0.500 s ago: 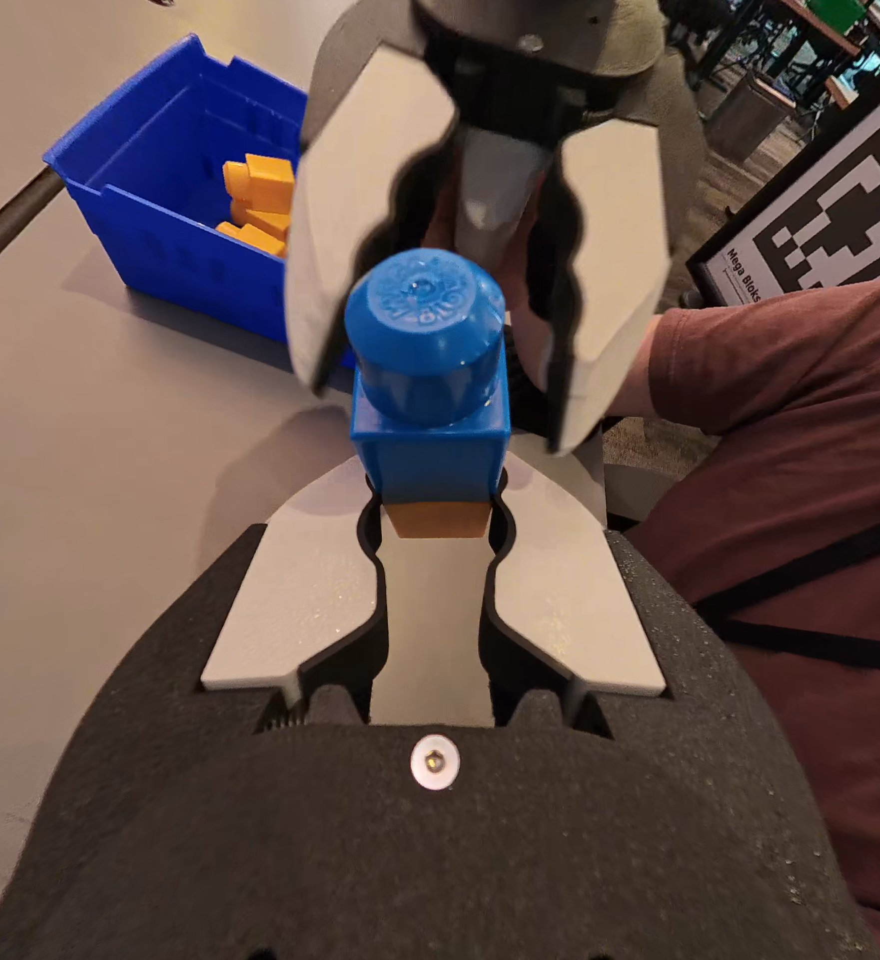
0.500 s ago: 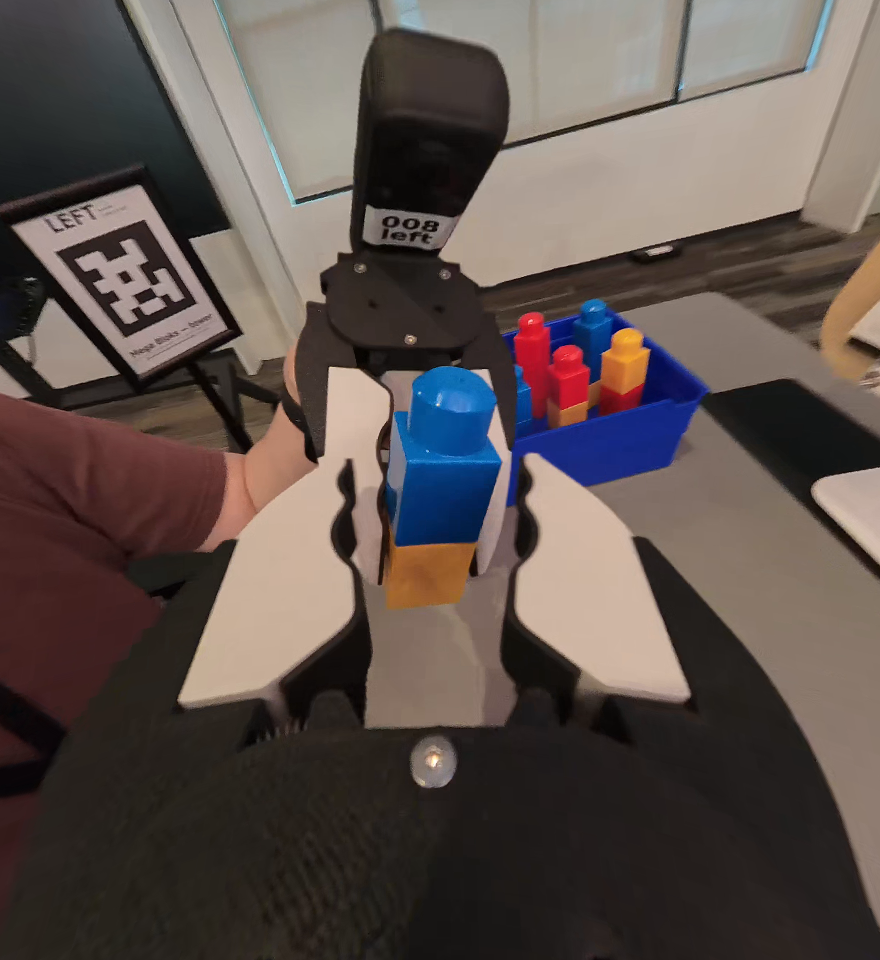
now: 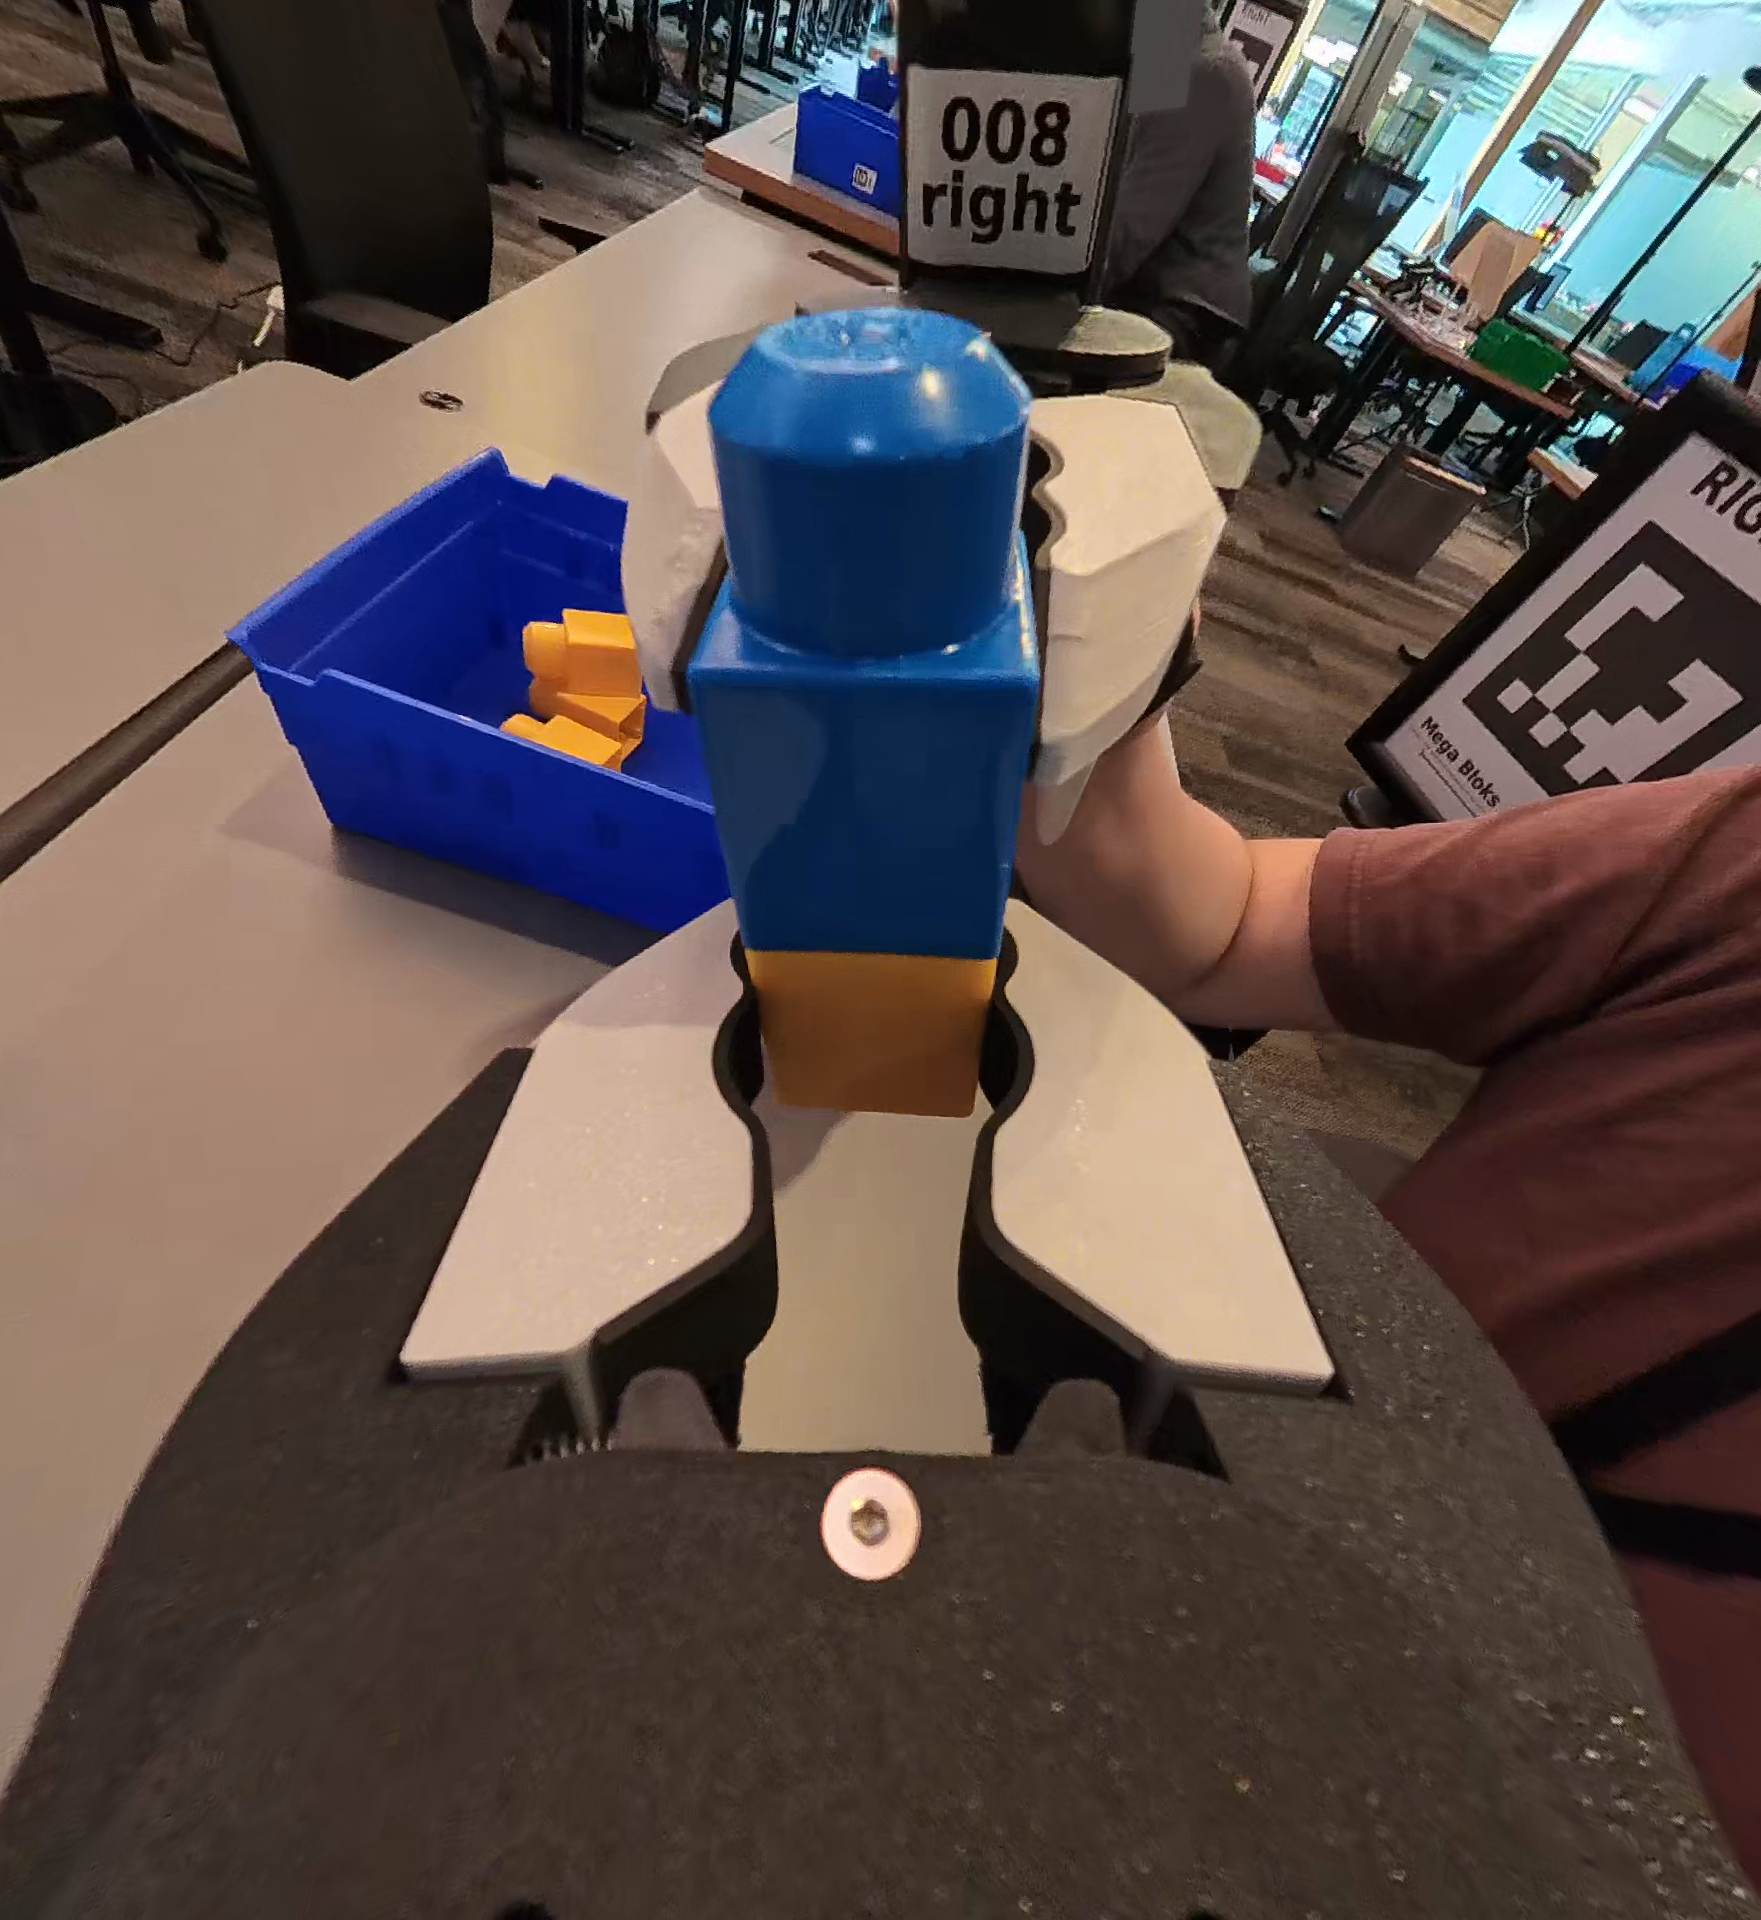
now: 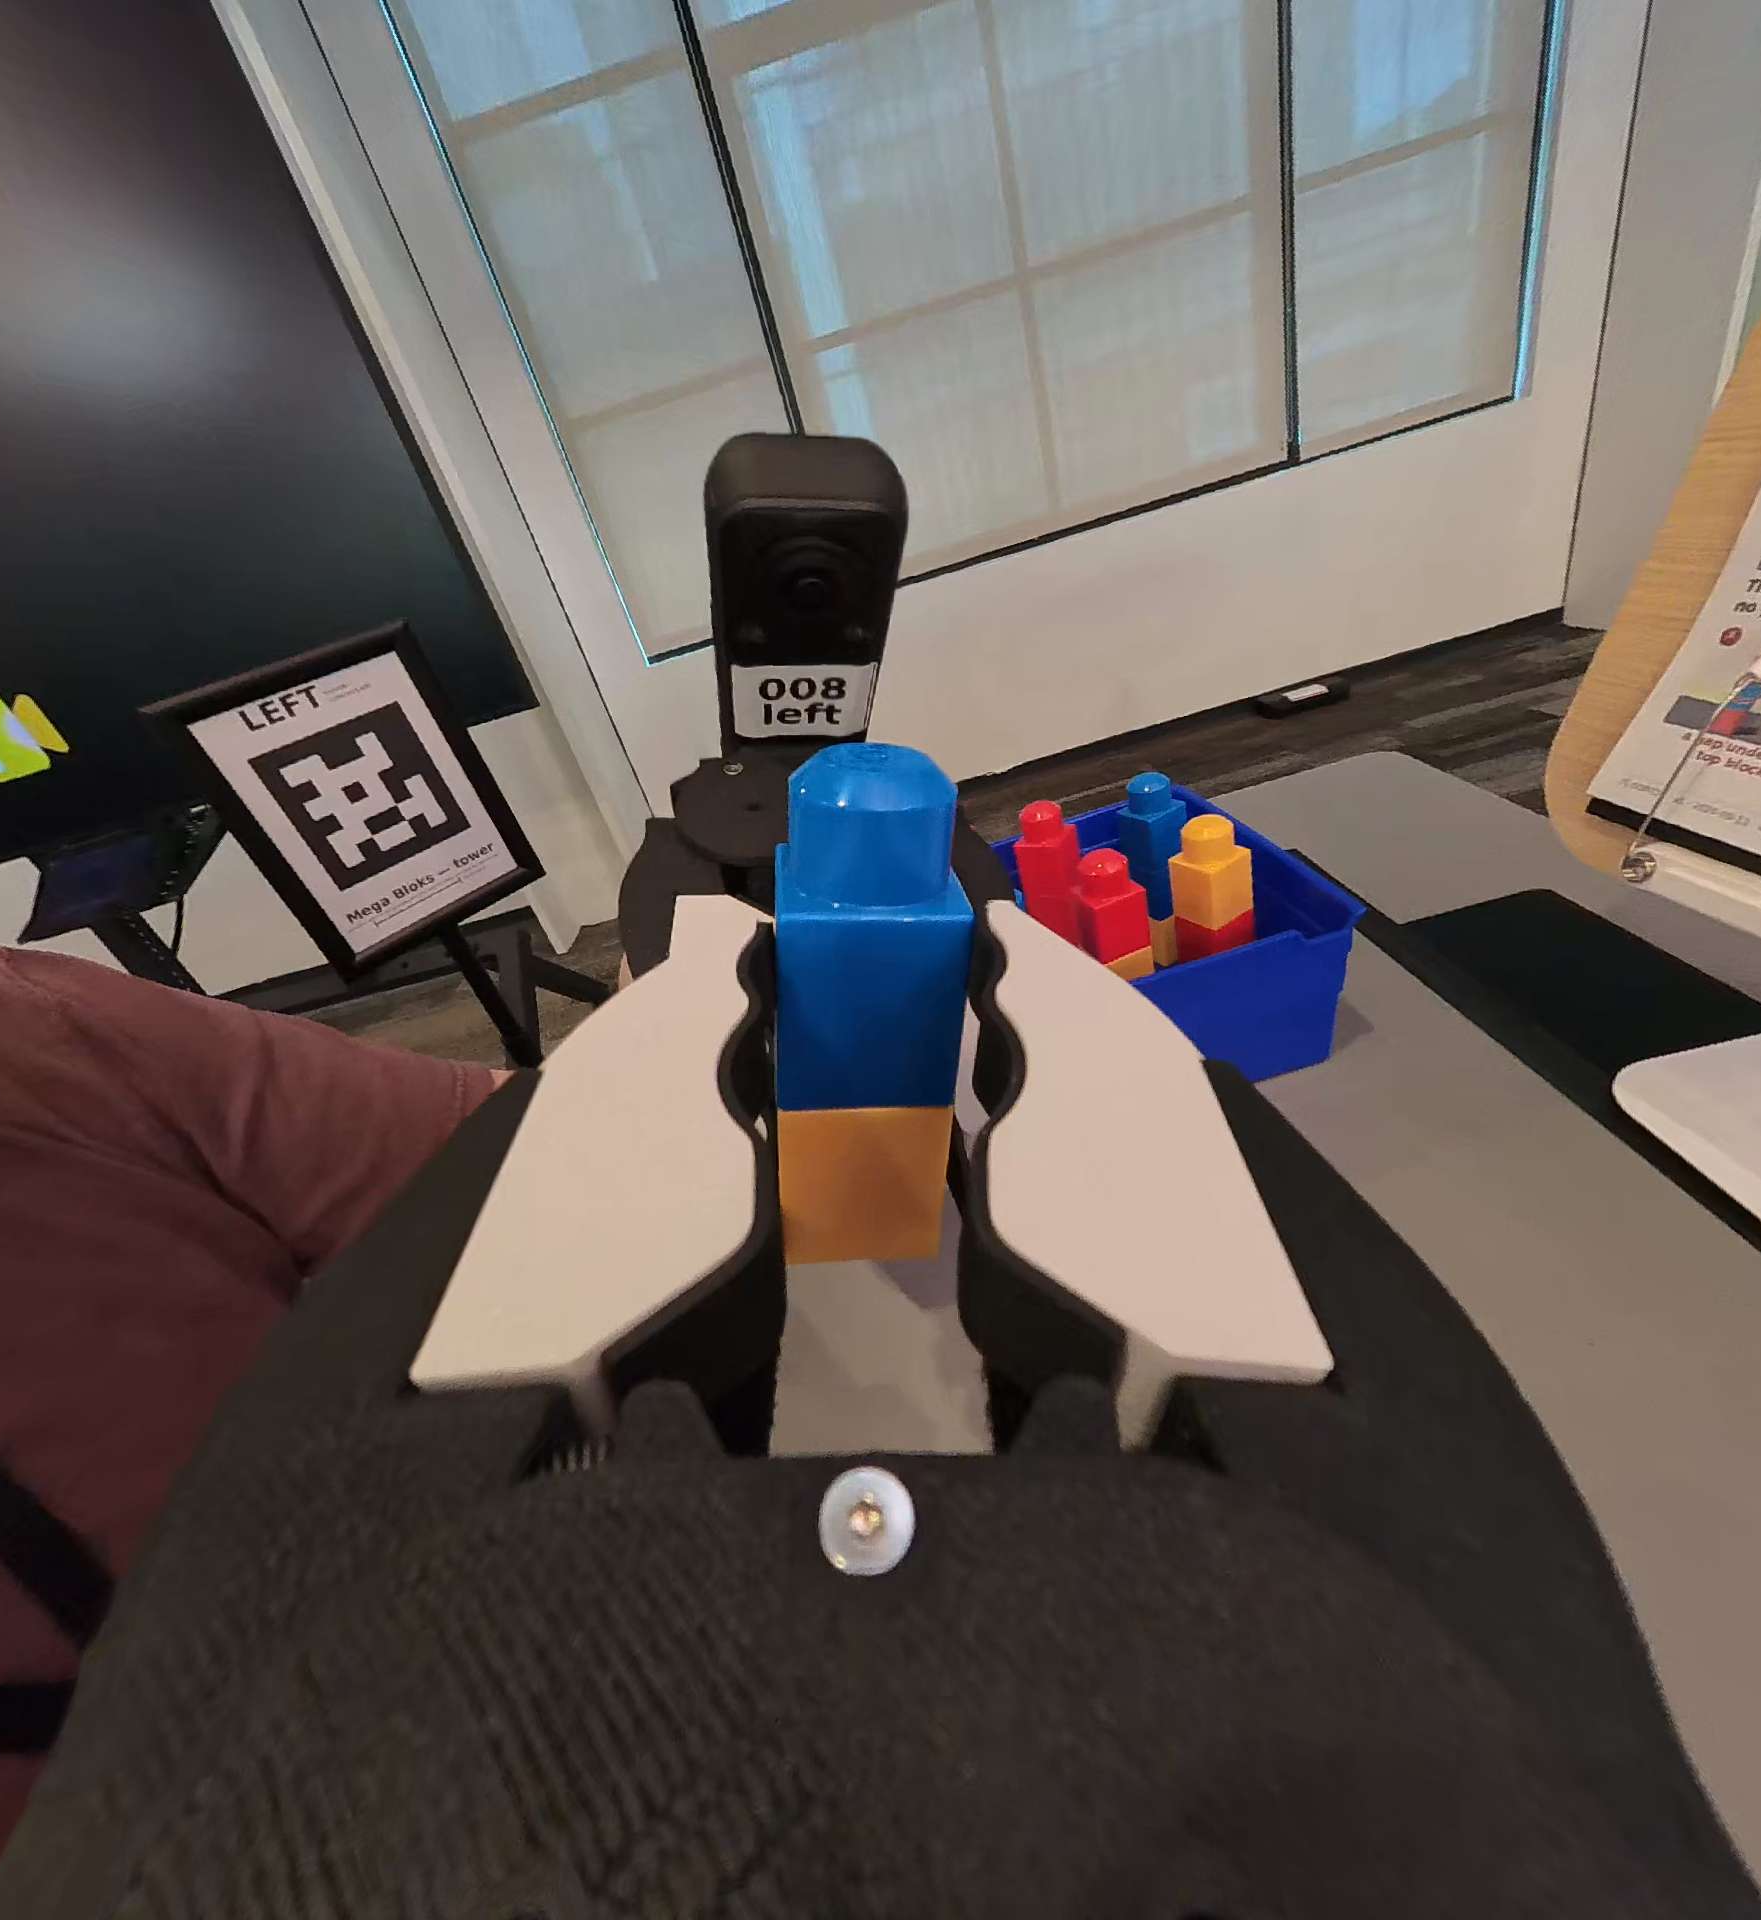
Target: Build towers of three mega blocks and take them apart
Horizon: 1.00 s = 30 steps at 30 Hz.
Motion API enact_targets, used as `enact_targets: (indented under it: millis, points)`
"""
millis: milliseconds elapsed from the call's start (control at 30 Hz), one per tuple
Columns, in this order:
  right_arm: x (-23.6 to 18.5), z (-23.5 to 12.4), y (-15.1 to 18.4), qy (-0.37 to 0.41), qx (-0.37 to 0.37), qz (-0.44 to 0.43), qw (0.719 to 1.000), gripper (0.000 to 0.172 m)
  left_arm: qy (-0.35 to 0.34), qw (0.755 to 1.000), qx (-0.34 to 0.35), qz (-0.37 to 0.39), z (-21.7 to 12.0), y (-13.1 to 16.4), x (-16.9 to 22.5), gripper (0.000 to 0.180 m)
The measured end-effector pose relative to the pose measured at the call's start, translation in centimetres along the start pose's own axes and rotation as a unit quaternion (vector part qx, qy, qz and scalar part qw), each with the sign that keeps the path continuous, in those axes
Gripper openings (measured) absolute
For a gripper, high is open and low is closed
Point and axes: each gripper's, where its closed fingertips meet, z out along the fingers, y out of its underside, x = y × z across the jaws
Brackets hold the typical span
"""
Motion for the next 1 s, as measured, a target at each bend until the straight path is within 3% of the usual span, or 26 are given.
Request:
enact_targets:
  millis: [100,200,267,367,467,533,633,700,767,867,1000]
  points:
    - [0.4,-0.1,-0.2,0.004,0.014,0.015,1.000,0.035,0.015,1.000,-0.002,-0.024,0.2,0.2,0.0,0.039]
    - [1.9,-2.6,-2.9,0.028,0.094,0.040,0.994,0.036,0.007,0.996,-0.086,-0.028,1.1,3.1,-0.3,0.039]
    - [3.4,-5.0,-3.2,0.060,0.069,0.036,0.995,0.036,0.030,0.996,-0.076,-0.030,1.8,2.9,0.4,0.038]
    - [7.4,-10.5,-2.6,0.218,-0.026,-0.033,0.975,0.036,0.042,0.997,-0.060,-0.032,1.8,2.4,0.7,0.039]
    - [11.9,-20.3,1.8,0.406,-0.219,-0.045,0.886,0.037,0.055,0.997,-0.050,-0.036,1.1,1.8,1.2,0.039]
    - [13.6,-25.8,7.1,0.448,-0.322,0.062,0.832,0.037,0.055,0.997,-0.048,-0.037,0.7,1.7,1.4,0.039]
    - [16.6,-30.5,13.0,0.475,-0.401,0.164,0.766,0.037,0.058,0.996,-0.061,-0.039,0.8,2.1,1.4,0.039]
    - [17.5,-29.3,14.7,0.427,-0.405,0.181,0.788,0.037,0.059,0.995,-0.066,-0.047,1.0,2.4,1.3,0.039]
    - [18.6,-28.5,14.2,0.433,-0.395,0.158,0.795,0.042,0.067,0.994,-0.074,-0.055,1.1,2.6,1.4,0.039]
    - [18.8,-26.6,10.5,0.447,-0.358,0.050,0.818,0.053,0.076,0.992,-0.078,-0.061,1.0,2.8,1.5,0.039]
    - [13.5,-18.1,3.9,0.334,-0.267,-0.152,0.891,0.074,0.110,0.988,-0.067,-0.082,0.3,2.3,2.1,0.039]
